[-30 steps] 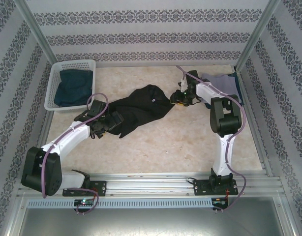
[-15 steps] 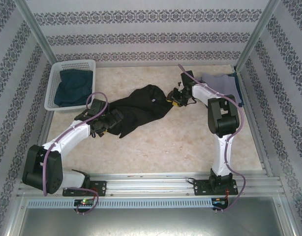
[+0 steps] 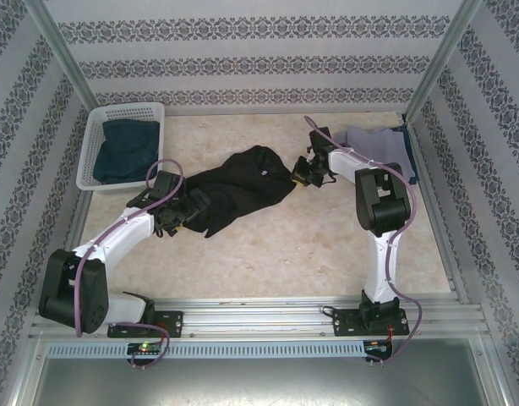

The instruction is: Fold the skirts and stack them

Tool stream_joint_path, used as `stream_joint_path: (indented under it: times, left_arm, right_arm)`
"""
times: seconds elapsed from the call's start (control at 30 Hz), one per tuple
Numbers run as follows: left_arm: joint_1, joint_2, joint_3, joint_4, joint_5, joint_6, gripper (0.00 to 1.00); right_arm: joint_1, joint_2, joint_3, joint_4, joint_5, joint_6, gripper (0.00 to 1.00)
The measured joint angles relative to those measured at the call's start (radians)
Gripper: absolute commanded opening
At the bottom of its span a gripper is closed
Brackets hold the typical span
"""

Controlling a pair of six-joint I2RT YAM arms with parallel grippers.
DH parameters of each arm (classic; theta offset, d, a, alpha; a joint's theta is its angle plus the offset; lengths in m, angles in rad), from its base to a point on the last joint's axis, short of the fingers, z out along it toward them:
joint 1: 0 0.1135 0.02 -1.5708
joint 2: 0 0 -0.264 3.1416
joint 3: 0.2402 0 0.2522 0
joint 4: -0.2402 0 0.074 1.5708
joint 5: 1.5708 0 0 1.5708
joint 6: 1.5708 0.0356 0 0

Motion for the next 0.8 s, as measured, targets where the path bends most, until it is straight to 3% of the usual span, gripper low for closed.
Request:
stream_joint_path:
  times: [0.27, 0.5, 0.63, 0.8]
  left_arm:
    - [0.016, -0.004, 0.036, 0.000, 0.059, 0.134, 0.98]
    - [0.044, 0.060, 0.220, -0.011, 0.105, 0.290, 0.61]
    - [0.042, 0.130, 0.219, 0.099, 0.225, 0.255, 0.55]
    - [0.026, 0.239, 0.180, 0.207, 0.324, 0.230, 0.56]
  right_arm:
    - [-0.012, -0.261, -0.147, 0.046, 0.026, 0.015, 0.00]
    - [-0.027, -0.360, -0.155, 0.089, 0.026, 0.015, 0.00]
    - [-0.027, -0.350, -0.196, 0.097, 0.026, 0.023, 0.00]
    - [-0.027, -0.333, -0.205, 0.101, 0.026, 0.038, 0.00]
